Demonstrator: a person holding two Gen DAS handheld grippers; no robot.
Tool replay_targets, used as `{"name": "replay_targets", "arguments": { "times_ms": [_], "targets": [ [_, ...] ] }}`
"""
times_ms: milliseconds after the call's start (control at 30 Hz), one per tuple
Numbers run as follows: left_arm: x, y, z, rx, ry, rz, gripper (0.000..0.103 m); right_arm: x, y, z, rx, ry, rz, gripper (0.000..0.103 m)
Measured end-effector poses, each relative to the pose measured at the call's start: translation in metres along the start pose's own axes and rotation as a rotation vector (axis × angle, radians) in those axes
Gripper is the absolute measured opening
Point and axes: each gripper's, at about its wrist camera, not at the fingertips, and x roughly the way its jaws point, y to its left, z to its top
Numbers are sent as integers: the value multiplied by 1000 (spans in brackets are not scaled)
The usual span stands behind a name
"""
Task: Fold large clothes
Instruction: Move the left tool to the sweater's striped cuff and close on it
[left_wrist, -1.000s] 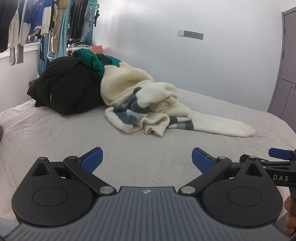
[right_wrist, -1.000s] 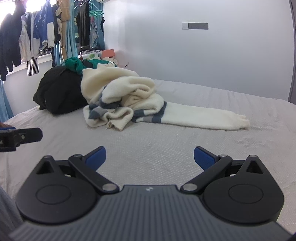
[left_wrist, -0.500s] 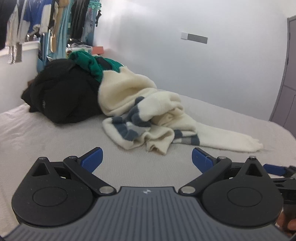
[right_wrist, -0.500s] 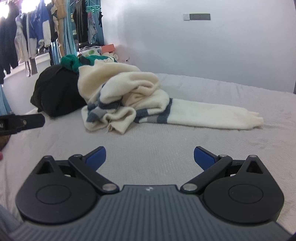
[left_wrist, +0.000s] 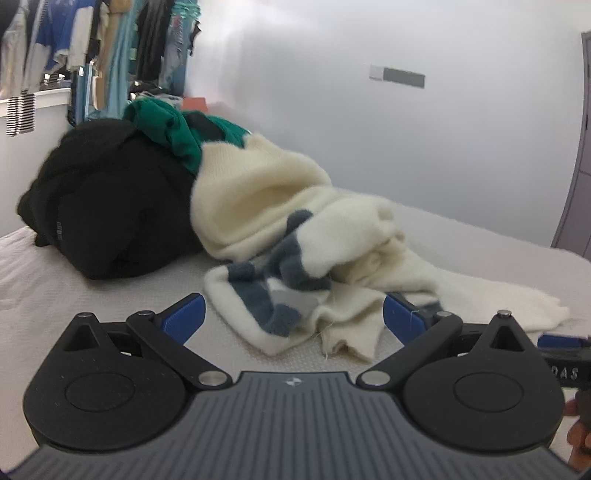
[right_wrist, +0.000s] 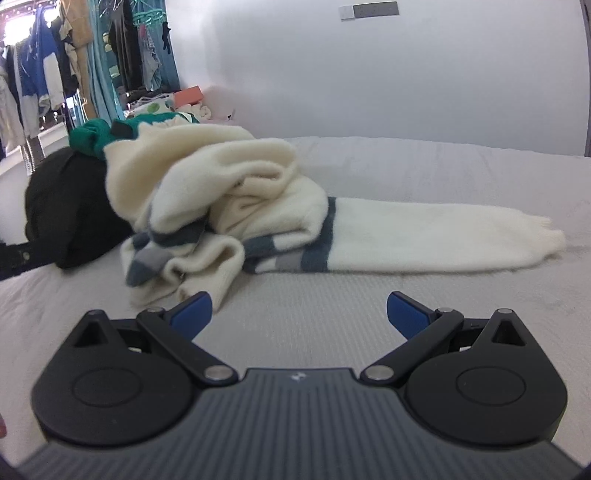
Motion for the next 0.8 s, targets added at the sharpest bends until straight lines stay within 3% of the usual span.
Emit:
{"name": "replay_targets", "arguments": {
  "times_ms": [200, 400, 567, 700, 800],
  "targets": [
    [61, 6, -17, 33, 69, 48, 103, 48, -5, 1, -9, 3, -10, 103],
    [116, 22, -27, -57, 150, 28, 102, 86, -11, 10, -30, -9, 11, 102],
    [138, 25, -34, -114, 158, -7, 102, 114, -21, 12, -7, -14, 62, 100],
    [154, 31, -39, -163, 160, -39, 99, 134, -26, 16, -9, -52, 45, 100],
    [166, 40, -39, -221, 139, -47, 99, 150, -28, 26, 18, -80, 94, 100]
  ]
}}
